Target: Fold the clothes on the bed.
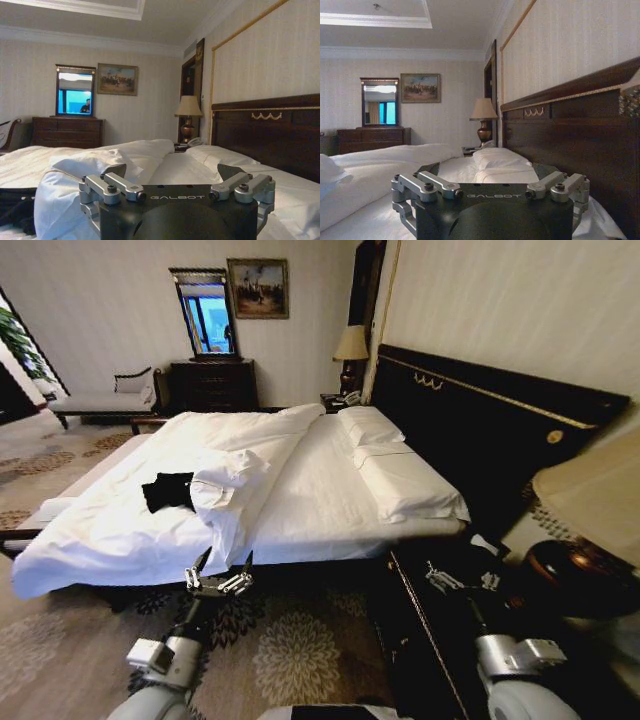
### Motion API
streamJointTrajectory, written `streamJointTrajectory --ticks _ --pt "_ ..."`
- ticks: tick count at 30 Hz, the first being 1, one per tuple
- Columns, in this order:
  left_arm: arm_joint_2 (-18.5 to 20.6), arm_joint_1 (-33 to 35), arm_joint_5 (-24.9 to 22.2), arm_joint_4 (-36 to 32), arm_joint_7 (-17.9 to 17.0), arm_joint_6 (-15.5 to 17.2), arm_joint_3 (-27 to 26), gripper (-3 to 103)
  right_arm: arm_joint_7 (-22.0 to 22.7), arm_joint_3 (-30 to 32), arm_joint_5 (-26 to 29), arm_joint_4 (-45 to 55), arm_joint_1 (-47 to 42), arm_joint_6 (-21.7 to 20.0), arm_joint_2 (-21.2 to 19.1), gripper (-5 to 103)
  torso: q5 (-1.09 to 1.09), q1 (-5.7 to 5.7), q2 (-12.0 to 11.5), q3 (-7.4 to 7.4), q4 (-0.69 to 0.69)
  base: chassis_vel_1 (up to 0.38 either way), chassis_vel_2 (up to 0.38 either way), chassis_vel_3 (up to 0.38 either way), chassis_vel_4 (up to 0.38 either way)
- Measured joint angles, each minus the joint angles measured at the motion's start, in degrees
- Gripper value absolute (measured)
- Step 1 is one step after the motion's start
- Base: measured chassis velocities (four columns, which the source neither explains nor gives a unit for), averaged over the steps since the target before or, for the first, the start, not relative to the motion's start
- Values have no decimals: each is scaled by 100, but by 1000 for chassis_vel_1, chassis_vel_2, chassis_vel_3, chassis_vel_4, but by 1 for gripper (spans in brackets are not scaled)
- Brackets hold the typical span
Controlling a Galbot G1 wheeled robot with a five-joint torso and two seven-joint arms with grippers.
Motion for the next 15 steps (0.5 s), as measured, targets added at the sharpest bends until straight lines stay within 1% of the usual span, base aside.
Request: streamJointTrajectory --ticks 8,15 --pt "-11 48 -41 12 -3 -3 43 100 -7 18 -7 -27 15 37 17 100 1 -1 0 0 -1 -137 138 126 -150" --pt "-47 79 -81 10 -65 -1 51 100 -53 -2 -5 -32 28 56 39 100 1 0 0 0 0 -175 173 175 -175"
